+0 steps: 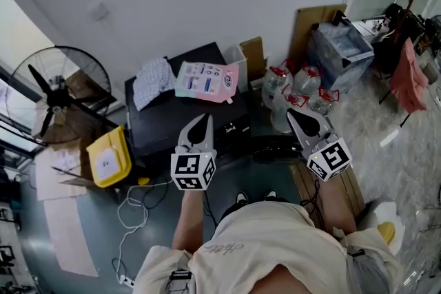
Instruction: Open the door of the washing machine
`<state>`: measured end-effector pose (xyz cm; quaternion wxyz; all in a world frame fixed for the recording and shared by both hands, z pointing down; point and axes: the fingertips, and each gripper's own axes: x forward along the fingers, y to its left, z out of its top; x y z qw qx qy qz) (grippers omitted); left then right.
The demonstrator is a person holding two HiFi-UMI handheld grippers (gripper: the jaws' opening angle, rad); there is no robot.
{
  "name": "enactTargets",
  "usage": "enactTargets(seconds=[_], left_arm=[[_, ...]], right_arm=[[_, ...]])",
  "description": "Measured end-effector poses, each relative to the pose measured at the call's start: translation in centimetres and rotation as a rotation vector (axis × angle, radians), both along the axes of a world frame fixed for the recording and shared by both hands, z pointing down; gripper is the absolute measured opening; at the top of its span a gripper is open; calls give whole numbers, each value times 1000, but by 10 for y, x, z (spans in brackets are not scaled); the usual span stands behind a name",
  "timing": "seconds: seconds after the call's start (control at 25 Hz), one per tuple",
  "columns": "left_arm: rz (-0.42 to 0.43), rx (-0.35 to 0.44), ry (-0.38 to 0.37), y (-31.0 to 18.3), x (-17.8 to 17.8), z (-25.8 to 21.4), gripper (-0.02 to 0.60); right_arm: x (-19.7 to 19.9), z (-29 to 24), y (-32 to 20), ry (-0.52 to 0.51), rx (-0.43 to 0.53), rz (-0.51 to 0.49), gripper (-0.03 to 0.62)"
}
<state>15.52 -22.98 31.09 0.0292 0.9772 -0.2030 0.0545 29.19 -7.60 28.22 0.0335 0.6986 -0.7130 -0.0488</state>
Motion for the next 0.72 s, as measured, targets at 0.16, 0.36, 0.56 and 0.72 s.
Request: enactTargets(seconds=[0.16, 0.36, 0.56, 0.72], left_arm=[[11, 1, 7, -1, 3, -2, 18], [33, 9, -4, -4, 3, 0, 18], [51, 10, -2, -13, 1, 3, 18], [63, 6, -2, -23, -2, 5, 18]], right_arm=[[0, 2, 0, 4, -7, 9, 2], [0, 9, -1, -8, -16, 36, 2], [-4, 17, -8, -22, -15, 52, 2], [-11, 20, -17, -18, -23, 58, 2]])
